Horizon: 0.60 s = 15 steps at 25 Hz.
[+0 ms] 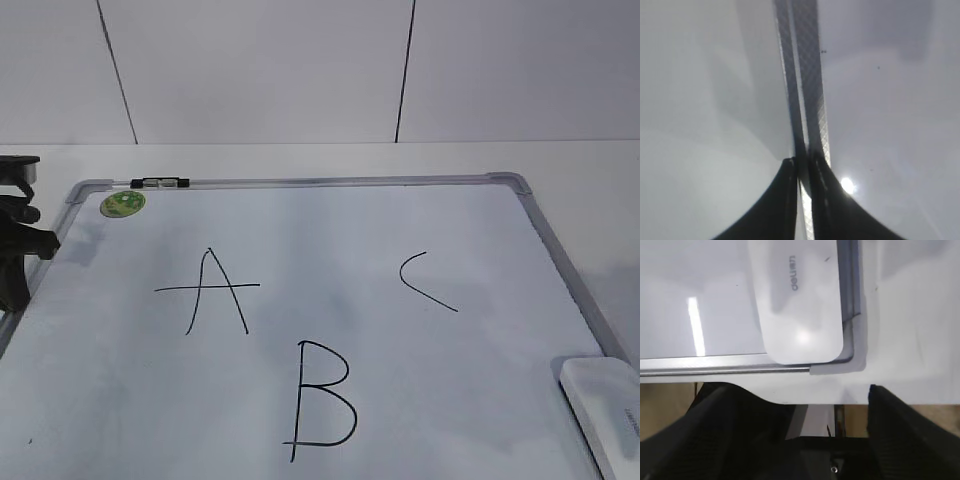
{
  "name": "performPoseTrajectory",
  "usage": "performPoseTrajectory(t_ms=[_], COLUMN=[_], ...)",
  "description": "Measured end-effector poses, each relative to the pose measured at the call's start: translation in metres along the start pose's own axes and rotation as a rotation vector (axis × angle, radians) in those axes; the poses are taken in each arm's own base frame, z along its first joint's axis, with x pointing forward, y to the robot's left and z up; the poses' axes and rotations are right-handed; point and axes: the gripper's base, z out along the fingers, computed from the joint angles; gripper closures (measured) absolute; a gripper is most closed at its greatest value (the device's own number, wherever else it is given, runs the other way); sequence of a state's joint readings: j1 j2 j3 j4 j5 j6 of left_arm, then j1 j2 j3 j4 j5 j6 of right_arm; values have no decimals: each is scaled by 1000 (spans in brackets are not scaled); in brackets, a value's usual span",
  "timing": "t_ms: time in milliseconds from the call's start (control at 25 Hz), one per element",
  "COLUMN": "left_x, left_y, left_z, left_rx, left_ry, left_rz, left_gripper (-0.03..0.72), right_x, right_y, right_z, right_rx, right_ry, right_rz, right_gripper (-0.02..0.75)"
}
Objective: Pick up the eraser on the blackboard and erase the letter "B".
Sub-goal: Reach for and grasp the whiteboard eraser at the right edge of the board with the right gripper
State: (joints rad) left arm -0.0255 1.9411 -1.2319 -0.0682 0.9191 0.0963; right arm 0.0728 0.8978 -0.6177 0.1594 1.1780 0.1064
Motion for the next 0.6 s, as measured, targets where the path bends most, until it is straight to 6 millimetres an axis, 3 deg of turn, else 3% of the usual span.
performPoseTrajectory(t_ms=[600], left_x=[0], left_y=[0], left_z=[0], left_rx=[0], left_ry=[2], left_rz=[0], left_gripper=[661], right_x=[-48], right_y=[-1], right_z=[47], right_rx=[23], right_ry=[47], right_rz=[-88], right_gripper=[76])
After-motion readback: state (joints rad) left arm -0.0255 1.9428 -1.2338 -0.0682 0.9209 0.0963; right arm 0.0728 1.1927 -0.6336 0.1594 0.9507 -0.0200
